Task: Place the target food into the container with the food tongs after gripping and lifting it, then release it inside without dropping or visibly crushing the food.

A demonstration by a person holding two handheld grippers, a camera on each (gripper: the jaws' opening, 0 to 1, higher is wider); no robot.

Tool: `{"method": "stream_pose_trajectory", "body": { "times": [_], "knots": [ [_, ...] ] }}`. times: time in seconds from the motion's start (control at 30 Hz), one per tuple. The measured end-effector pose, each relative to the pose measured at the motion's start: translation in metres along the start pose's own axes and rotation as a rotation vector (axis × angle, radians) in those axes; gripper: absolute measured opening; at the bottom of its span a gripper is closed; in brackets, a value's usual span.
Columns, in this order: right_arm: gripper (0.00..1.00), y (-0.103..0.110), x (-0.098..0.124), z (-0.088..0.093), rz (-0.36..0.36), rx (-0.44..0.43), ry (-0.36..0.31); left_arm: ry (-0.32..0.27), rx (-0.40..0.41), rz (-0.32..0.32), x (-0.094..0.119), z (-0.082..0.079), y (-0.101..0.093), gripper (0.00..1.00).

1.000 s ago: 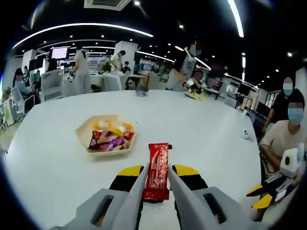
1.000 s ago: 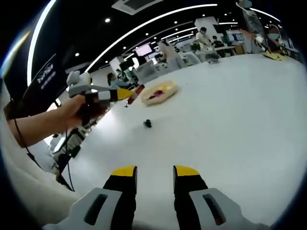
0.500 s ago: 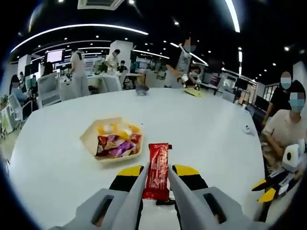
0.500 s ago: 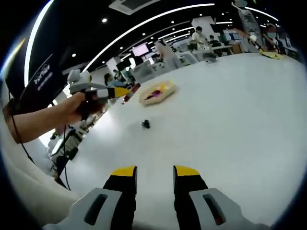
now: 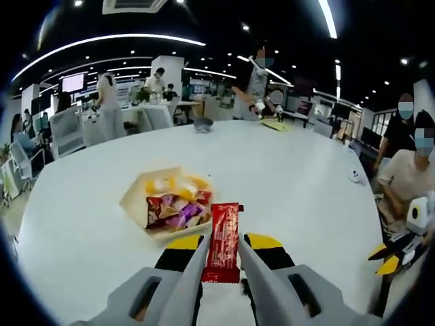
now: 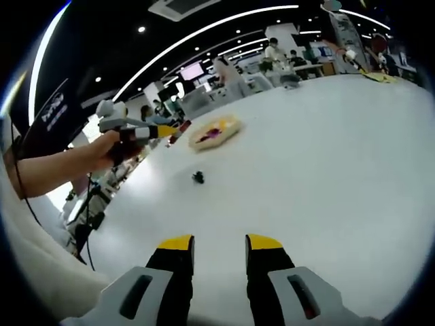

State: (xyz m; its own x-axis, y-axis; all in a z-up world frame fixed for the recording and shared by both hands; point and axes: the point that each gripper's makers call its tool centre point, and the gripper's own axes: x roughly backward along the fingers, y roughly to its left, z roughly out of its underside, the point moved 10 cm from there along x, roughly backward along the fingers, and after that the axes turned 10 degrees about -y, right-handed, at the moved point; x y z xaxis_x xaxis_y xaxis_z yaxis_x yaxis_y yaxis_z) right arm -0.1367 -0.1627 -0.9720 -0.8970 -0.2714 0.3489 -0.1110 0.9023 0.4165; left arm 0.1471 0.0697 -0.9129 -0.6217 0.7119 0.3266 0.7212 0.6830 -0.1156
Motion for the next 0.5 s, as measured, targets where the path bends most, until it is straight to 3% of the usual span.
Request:
{"method": "stream_pose_trajectory", "body": {
  "times": [0.1, 0.5],
  "knots": [
    [0.3, -0.003, -0.002, -0.001, 0.008, -0.008, -0.005, -0.007, 0.013, -0.021, -0.005, -0.005, 0.01, 0.21],
    [0.3, -0.006, -0.006, -0.001, 0.009, -0.012, -0.003, -0.015, 0.012, -0.03, -0.01, -0.011, 0.015, 0.21]
  ]
}}
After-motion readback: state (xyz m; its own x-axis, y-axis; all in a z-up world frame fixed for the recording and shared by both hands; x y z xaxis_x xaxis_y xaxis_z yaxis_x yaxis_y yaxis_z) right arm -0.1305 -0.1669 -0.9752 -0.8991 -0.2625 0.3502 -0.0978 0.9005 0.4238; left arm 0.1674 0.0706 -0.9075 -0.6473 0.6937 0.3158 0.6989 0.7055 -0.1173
